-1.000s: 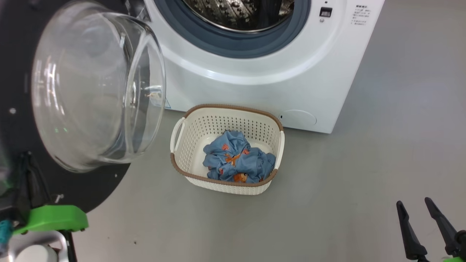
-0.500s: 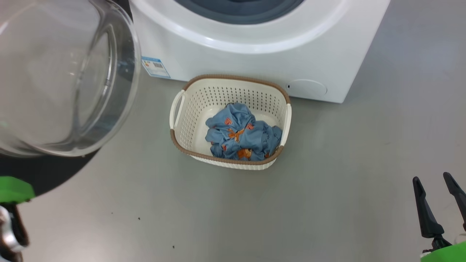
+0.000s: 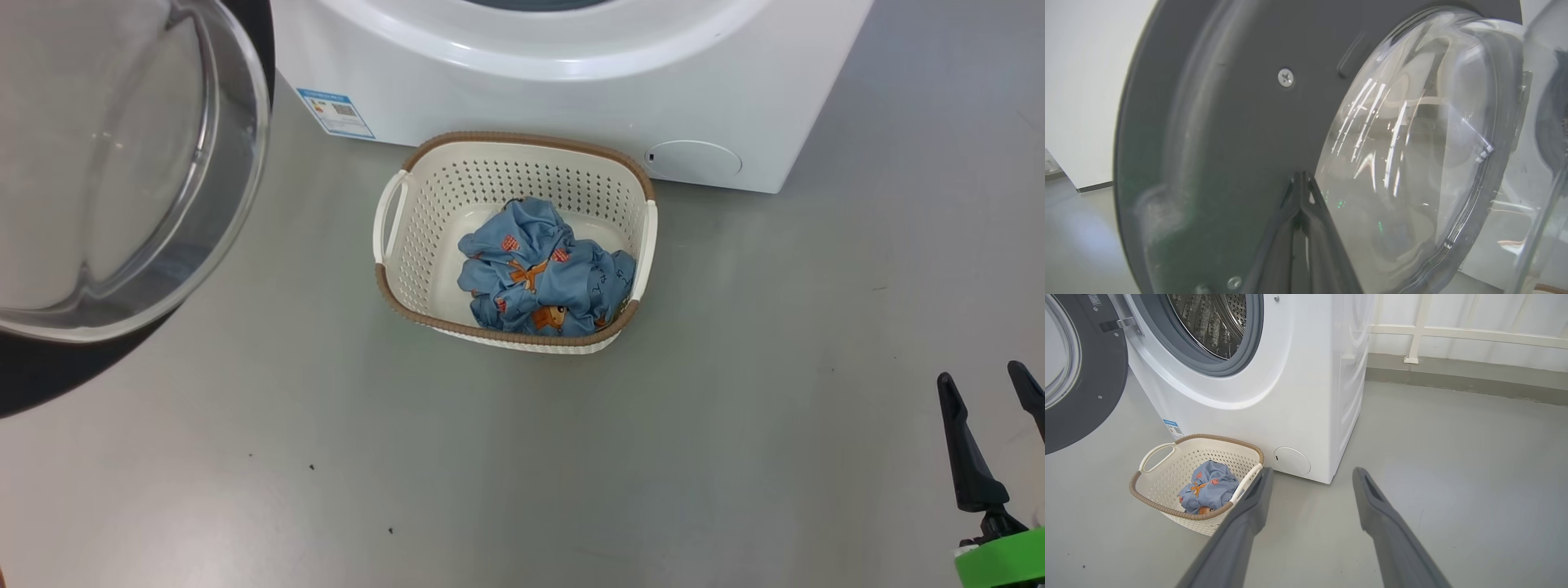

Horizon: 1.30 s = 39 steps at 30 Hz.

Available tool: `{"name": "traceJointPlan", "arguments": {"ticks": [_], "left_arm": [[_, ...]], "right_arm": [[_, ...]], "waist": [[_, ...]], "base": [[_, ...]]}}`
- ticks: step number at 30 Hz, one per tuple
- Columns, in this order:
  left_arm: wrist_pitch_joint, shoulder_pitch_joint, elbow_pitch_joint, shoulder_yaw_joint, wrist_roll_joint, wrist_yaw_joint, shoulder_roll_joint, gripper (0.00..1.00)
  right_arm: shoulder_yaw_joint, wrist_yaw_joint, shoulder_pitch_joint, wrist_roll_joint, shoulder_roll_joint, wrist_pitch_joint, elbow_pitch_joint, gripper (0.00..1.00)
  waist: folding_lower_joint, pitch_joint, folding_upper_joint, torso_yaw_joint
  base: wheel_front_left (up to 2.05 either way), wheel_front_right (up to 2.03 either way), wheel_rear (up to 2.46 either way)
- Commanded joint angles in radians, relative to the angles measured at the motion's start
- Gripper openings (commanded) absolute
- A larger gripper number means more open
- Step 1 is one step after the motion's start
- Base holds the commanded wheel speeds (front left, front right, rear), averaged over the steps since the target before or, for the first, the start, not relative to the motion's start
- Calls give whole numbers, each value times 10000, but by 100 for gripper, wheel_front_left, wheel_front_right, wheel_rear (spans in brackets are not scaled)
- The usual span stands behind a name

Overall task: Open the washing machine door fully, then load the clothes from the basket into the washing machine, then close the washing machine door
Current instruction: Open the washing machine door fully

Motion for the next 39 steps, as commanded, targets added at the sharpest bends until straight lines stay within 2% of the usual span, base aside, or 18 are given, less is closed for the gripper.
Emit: {"name": "traceJointPlan", "arguments": {"ticks": [1, 7, 14, 21, 27, 32, 39], "left_arm": [[-51, -300, 187, 647, 132, -38, 628, 0], [-51, -482, 743, 1232, 425, -388, 530, 0], [-51, -36, 345, 1881, 957, -680, 112, 0], [-51, 1167, -1569, 2831, 1531, -825, -667, 0], [-51, 2836, -3798, 3324, 1958, -1125, -1891, 0], [-51, 3959, -5280, 3016, 2271, -1496, -2703, 0], [-51, 5120, -6550, 1375, 2546, -1507, -3010, 0]], "right_arm": [[168, 16, -61, 139, -231, -47, -239, 100], [228, 16, -76, 139, -220, -47, -206, 100], [295, 16, -52, 136, -93, -47, -187, 100], [303, 16, -46, 95, 78, -47, -211, 100], [316, 16, -50, -18, 274, -47, -269, 100], [338, 16, -3, -126, 433, -47, -301, 100], [506, 16, -7, -254, 653, -47, -339, 100]], "waist": [[-1, 13, 0, -23], [-1, -41, 0, -85], [-1, -178, 0, -128], [-1, -480, 0, -304], [-1, -821, 0, -517], [-1, -1128, 0, -575], [-1, -1615, 0, -743]], "base": [[0, 0, 0], [0, 0, 0], [0, 0, 0], [0, 0, 0], [0, 0, 0], [0, 0, 0], [0, 0, 0]]}}
